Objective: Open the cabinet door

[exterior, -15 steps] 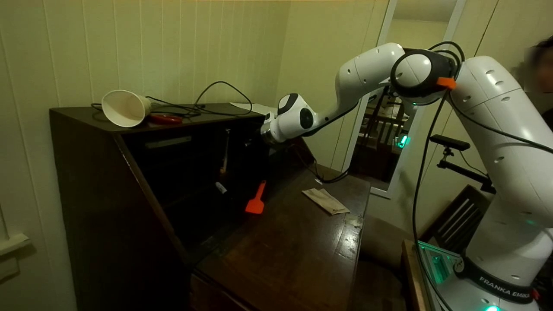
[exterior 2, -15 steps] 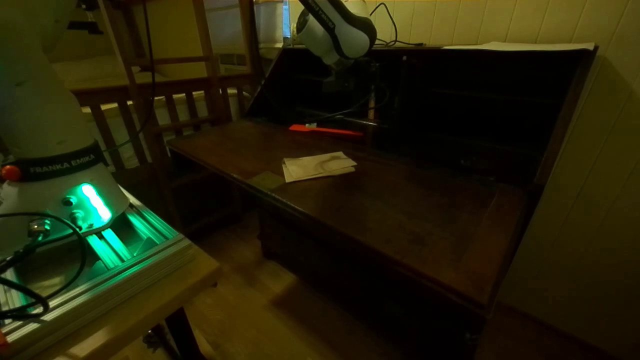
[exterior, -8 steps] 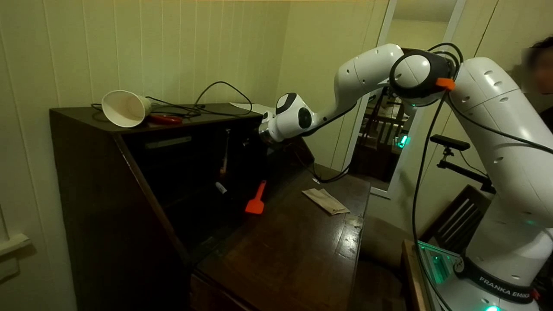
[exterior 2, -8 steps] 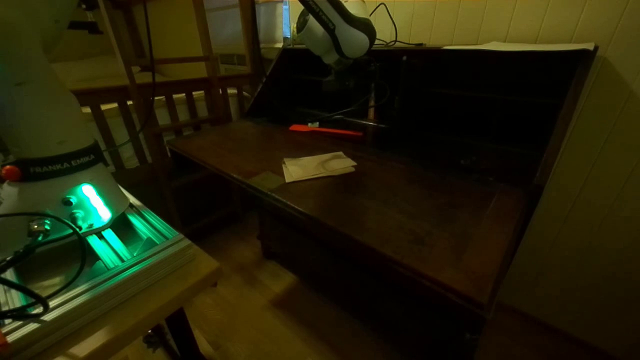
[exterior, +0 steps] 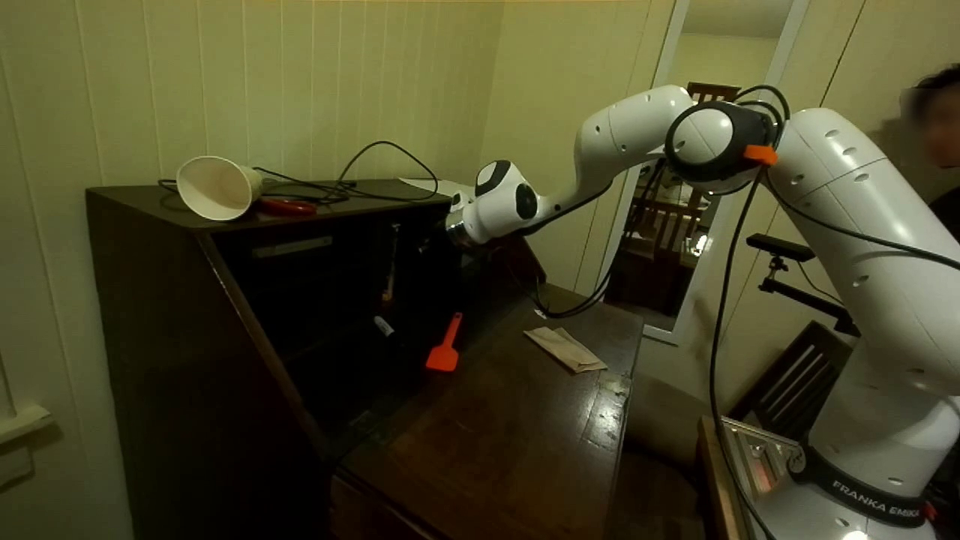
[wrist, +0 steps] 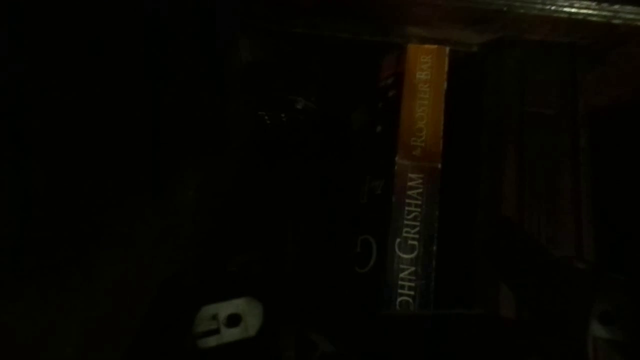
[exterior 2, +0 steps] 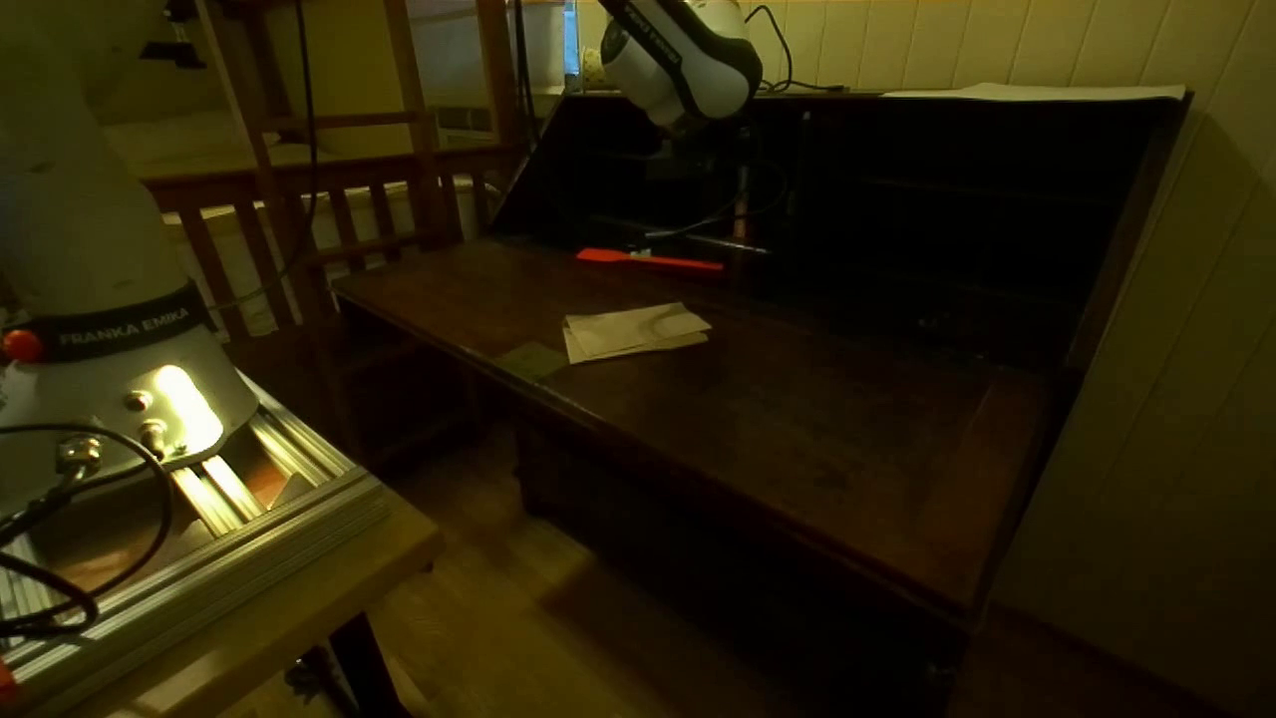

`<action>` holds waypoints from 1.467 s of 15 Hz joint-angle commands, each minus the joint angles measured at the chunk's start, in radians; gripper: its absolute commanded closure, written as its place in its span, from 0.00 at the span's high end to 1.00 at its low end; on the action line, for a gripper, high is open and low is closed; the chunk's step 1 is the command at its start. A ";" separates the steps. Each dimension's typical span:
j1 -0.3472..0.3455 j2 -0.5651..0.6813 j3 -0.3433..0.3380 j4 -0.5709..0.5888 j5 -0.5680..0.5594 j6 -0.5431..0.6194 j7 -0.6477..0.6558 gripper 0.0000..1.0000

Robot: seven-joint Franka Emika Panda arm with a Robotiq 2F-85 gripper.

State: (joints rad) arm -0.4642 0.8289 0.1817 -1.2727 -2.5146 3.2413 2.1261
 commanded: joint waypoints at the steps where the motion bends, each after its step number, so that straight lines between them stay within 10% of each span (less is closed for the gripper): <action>1: 0.012 0.059 -0.016 0.098 0.009 0.062 -0.026 1.00; 11: 0.091 0.125 -0.103 0.253 0.026 0.112 -0.025 1.00; 16: 0.095 0.135 -0.165 0.193 0.477 0.096 -0.454 1.00; 17: 0.116 0.149 -0.188 0.231 0.403 0.109 -0.355 0.75; 19: 0.106 0.135 -0.189 0.166 0.575 0.084 -0.548 0.68; 22: 0.149 0.144 -0.241 0.189 0.506 0.103 -0.442 0.46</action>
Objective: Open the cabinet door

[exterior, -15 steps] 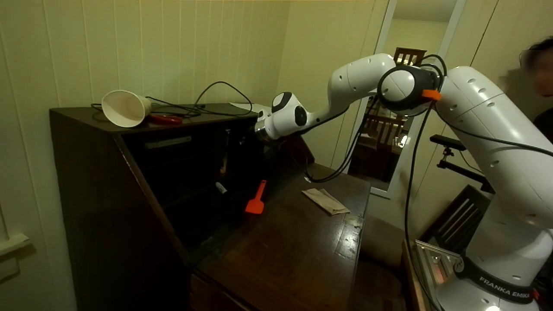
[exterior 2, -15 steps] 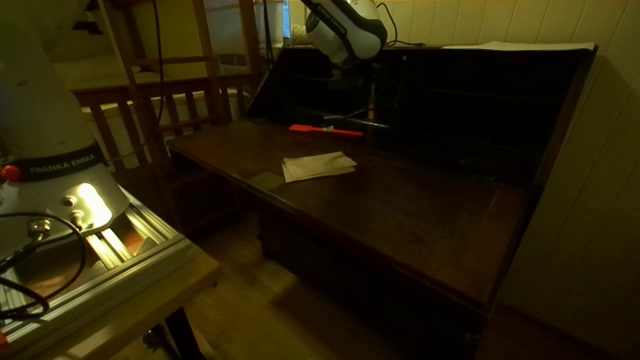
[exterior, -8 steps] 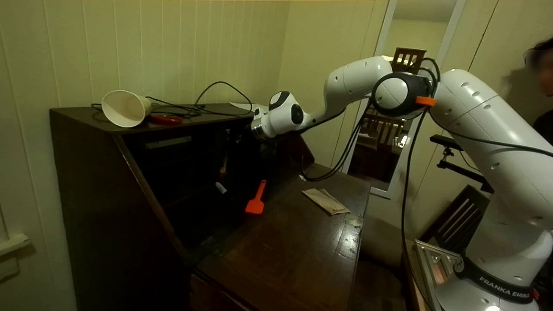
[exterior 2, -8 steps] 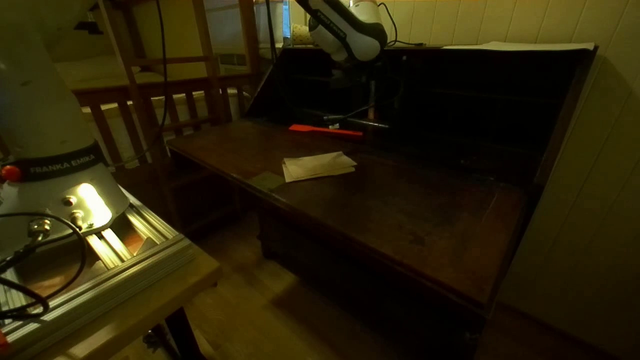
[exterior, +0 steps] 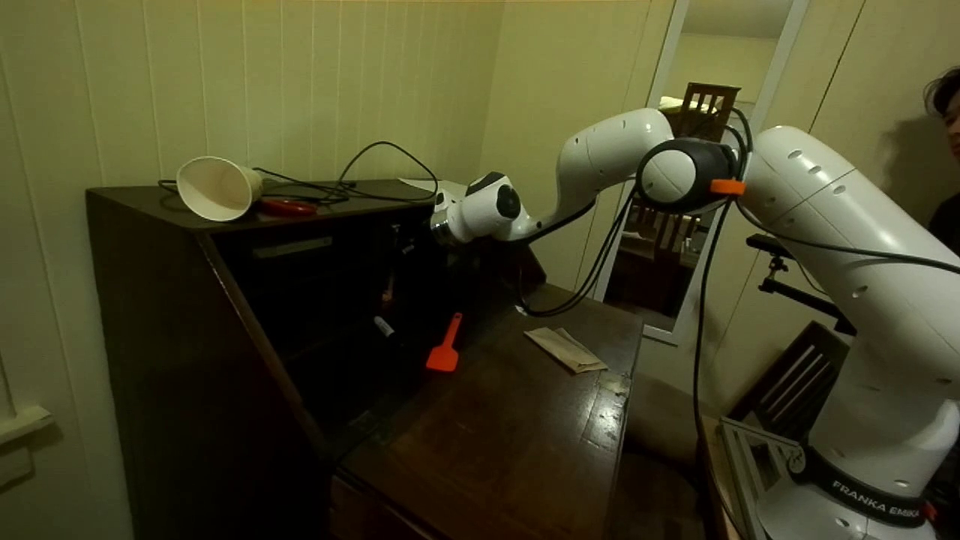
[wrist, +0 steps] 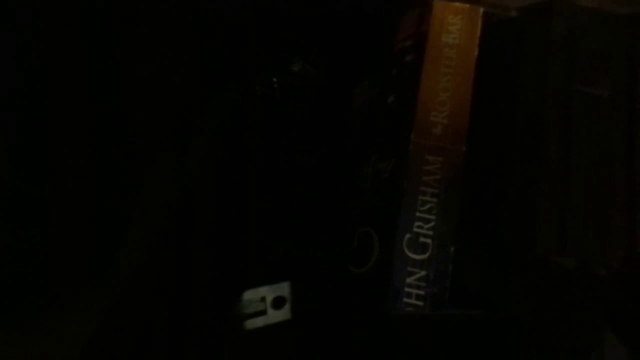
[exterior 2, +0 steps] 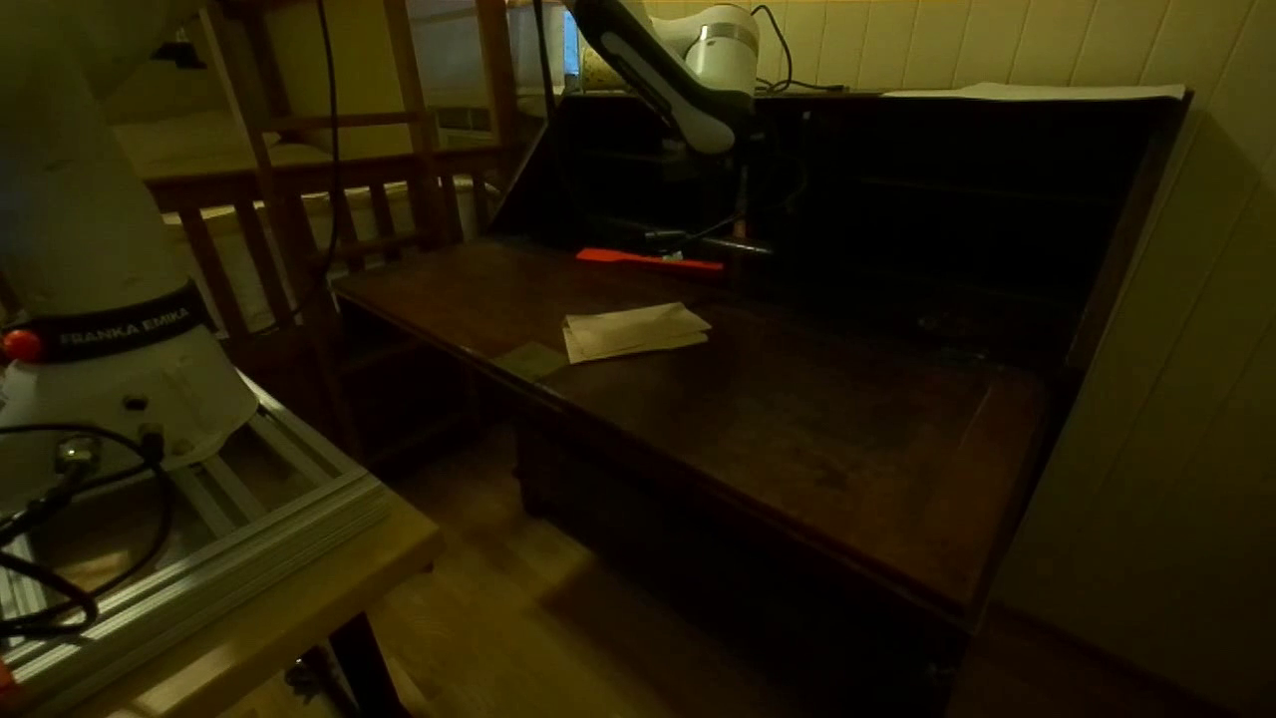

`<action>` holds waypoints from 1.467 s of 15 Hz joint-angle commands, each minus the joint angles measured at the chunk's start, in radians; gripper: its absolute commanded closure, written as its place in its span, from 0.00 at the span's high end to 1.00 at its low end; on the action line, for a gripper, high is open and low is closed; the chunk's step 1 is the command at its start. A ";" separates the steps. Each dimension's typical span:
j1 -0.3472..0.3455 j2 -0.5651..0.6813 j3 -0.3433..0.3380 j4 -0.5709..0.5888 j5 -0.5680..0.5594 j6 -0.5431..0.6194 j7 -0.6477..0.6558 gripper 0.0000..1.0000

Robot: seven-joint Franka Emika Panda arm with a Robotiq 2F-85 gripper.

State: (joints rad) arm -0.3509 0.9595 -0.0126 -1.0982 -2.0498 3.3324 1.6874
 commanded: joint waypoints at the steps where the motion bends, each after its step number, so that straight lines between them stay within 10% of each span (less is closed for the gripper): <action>1: 0.043 0.013 -0.056 0.014 0.042 0.013 -0.002 0.38; 4: 0.030 -0.010 -0.044 -0.060 0.216 0.001 -0.192 0.19; 7: 0.047 -0.017 -0.050 -0.049 0.142 -0.002 -0.093 0.02; 13: 0.084 -0.164 -0.039 -0.292 0.131 -0.165 0.036 0.00; 22: 0.356 -0.406 -0.065 -0.745 0.282 -0.736 0.357 0.00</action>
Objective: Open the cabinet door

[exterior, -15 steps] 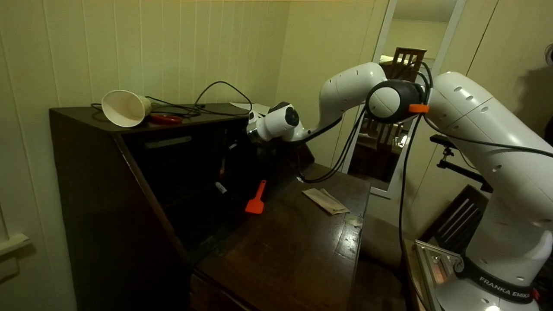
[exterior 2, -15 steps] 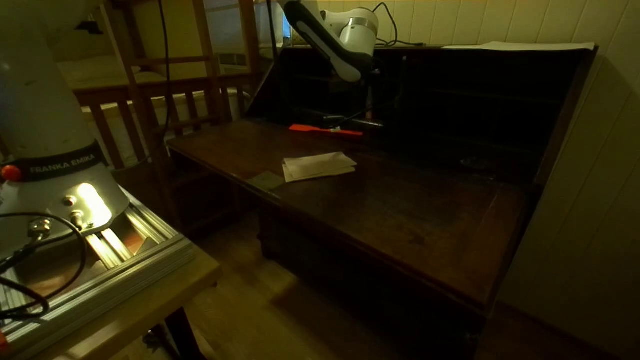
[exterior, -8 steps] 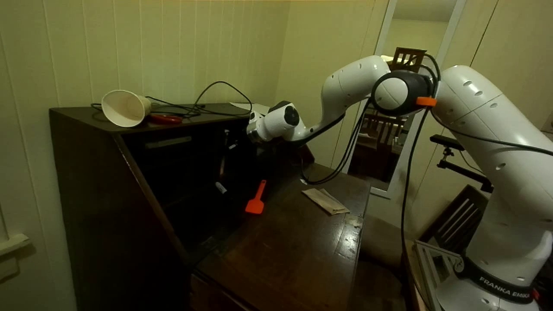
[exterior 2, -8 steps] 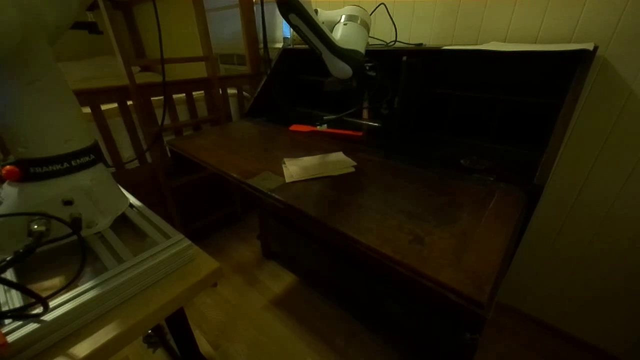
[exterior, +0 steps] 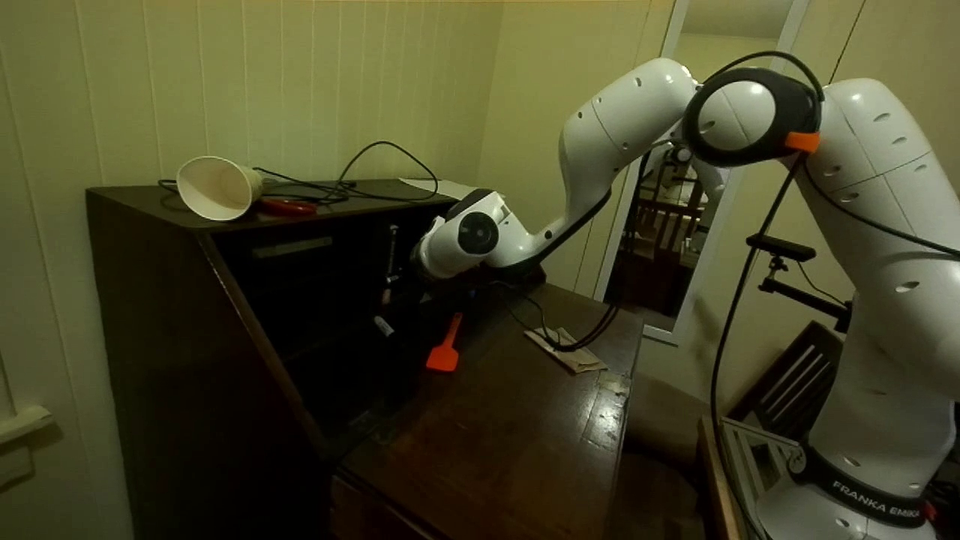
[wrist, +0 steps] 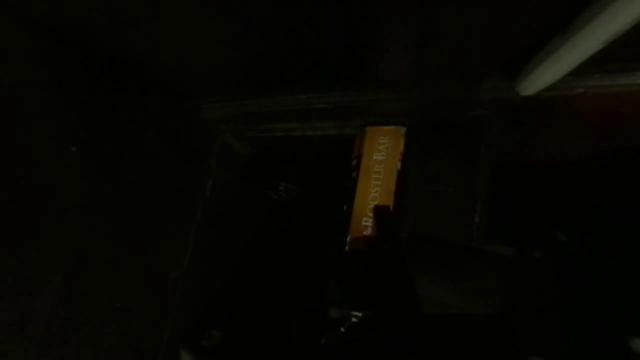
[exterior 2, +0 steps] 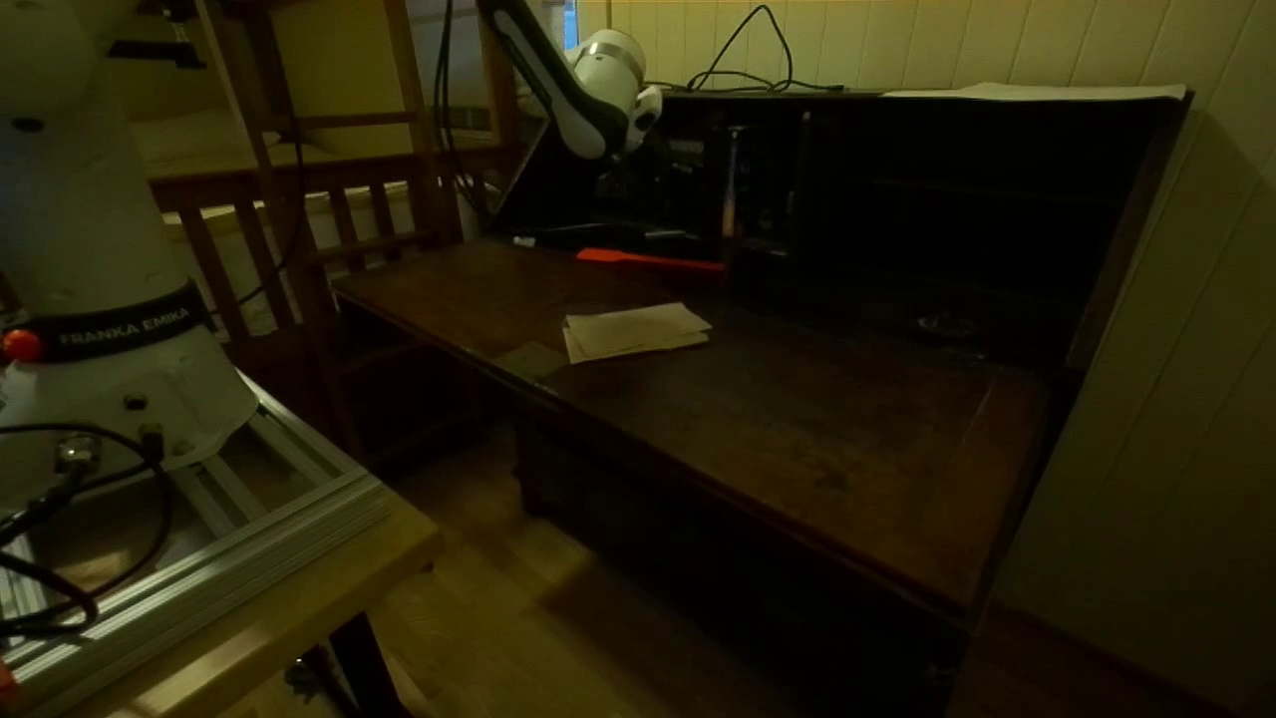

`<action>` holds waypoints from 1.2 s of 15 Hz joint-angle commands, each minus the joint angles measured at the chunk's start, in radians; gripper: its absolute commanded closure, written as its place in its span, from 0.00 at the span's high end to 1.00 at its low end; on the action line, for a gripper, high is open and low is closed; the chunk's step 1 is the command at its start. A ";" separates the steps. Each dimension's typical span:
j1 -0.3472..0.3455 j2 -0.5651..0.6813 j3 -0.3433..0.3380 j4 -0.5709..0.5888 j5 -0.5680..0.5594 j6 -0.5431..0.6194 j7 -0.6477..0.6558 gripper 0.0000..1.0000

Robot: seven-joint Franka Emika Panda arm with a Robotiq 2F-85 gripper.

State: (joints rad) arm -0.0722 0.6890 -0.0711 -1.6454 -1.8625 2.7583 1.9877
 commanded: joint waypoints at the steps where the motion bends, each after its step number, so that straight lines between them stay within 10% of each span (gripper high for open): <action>1: 0.105 -0.169 0.003 -0.246 0.129 -0.229 0.078 0.00; 6: 0.124 -0.323 0.091 -0.466 0.204 -0.440 0.253 0.00; 7: 0.114 -0.351 0.098 -0.507 0.186 -0.432 0.303 0.25; 9: 0.101 -0.402 0.099 -0.579 0.144 -0.404 0.389 0.31; 18: -0.073 -0.591 0.040 -0.698 -0.528 0.069 0.557 0.95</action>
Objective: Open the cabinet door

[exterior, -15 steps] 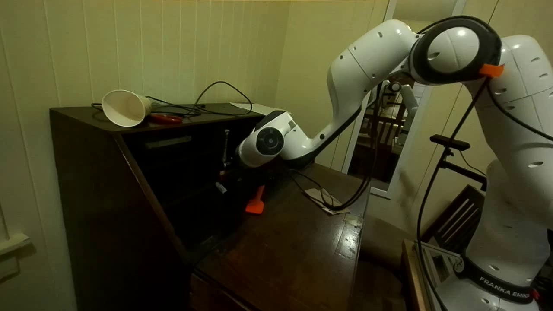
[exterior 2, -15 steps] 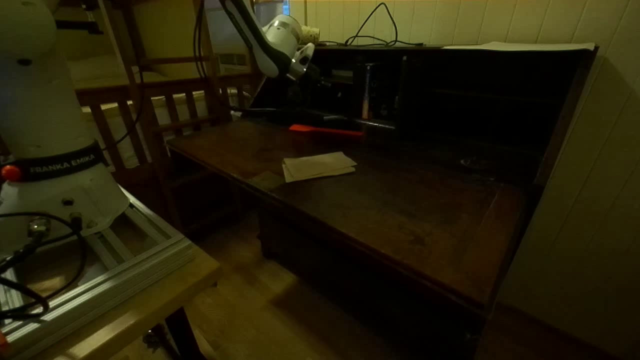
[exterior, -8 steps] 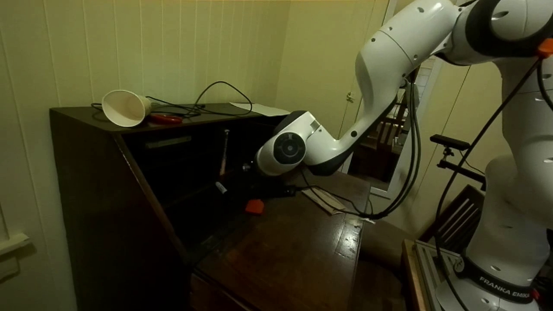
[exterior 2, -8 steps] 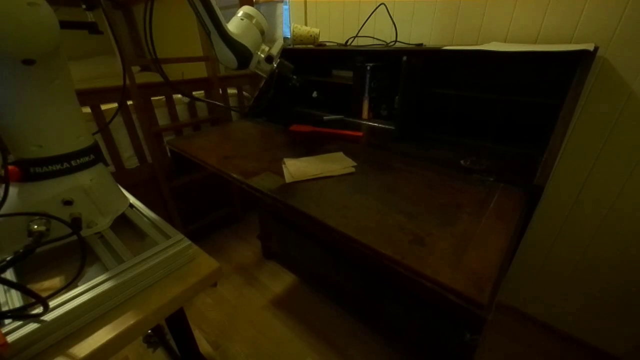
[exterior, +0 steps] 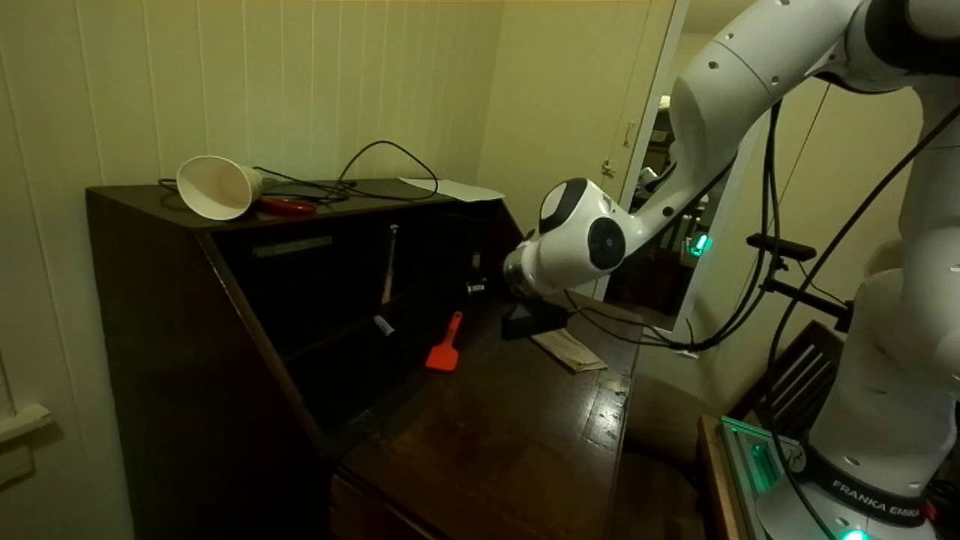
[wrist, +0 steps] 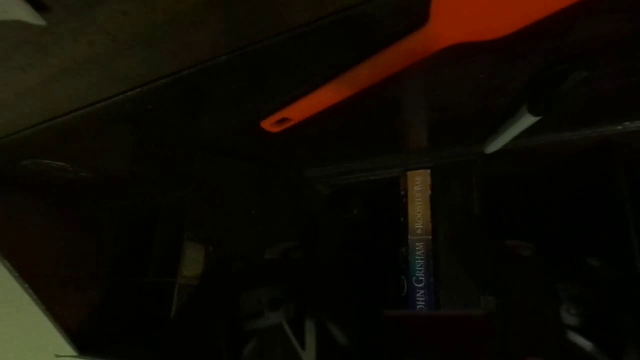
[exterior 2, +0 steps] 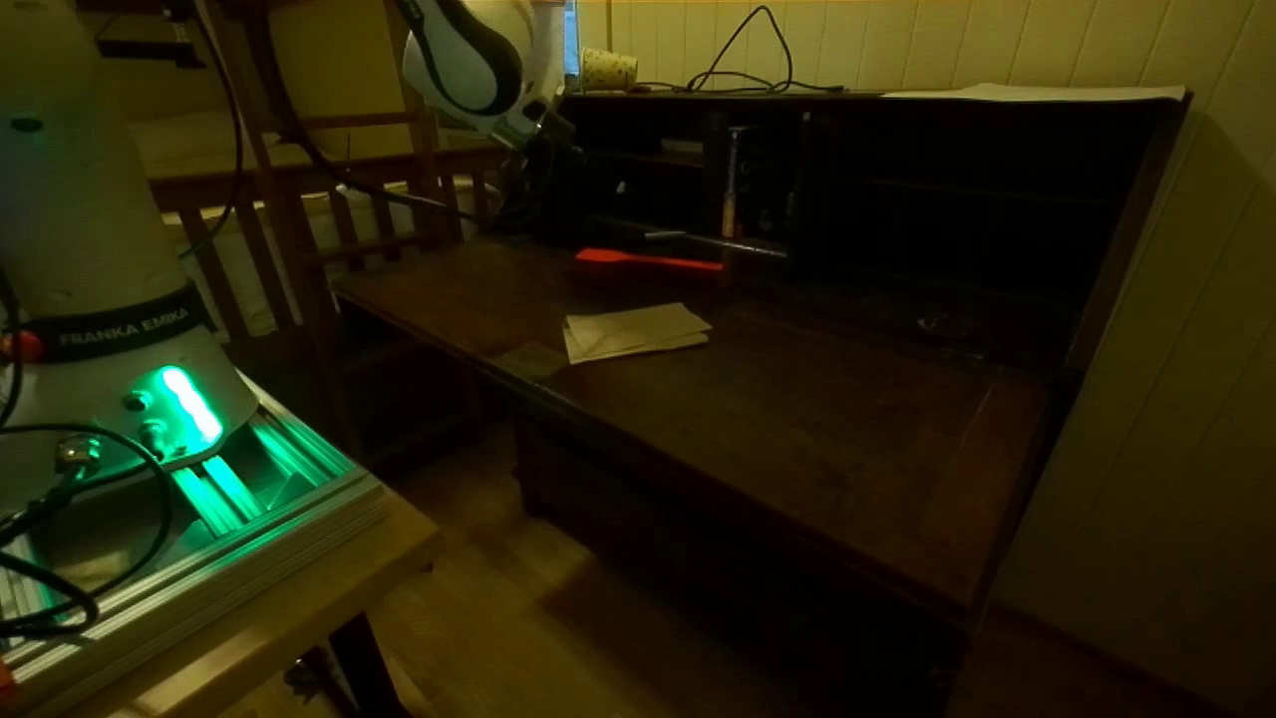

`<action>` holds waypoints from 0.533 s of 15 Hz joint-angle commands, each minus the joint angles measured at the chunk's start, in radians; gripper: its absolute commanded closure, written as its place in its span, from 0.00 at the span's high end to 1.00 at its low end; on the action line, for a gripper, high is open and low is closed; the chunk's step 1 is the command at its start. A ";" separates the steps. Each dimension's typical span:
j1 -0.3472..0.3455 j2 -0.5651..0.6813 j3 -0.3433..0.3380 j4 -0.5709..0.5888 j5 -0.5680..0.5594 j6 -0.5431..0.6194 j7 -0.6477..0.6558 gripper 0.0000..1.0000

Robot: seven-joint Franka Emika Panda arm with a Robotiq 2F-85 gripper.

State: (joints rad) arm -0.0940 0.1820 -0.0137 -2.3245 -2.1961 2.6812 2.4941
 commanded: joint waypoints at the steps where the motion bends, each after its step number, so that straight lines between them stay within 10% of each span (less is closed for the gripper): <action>1: -0.077 -0.101 -0.023 -0.002 -0.275 0.204 0.088 0.99; 3: -0.123 -0.116 -0.029 0.043 -0.410 0.285 0.232 1.00; 8: -0.099 -0.089 -0.029 0.025 -0.319 0.230 0.135 1.00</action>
State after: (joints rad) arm -0.1929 0.0930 -0.0425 -2.2997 -2.5149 2.9109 2.6295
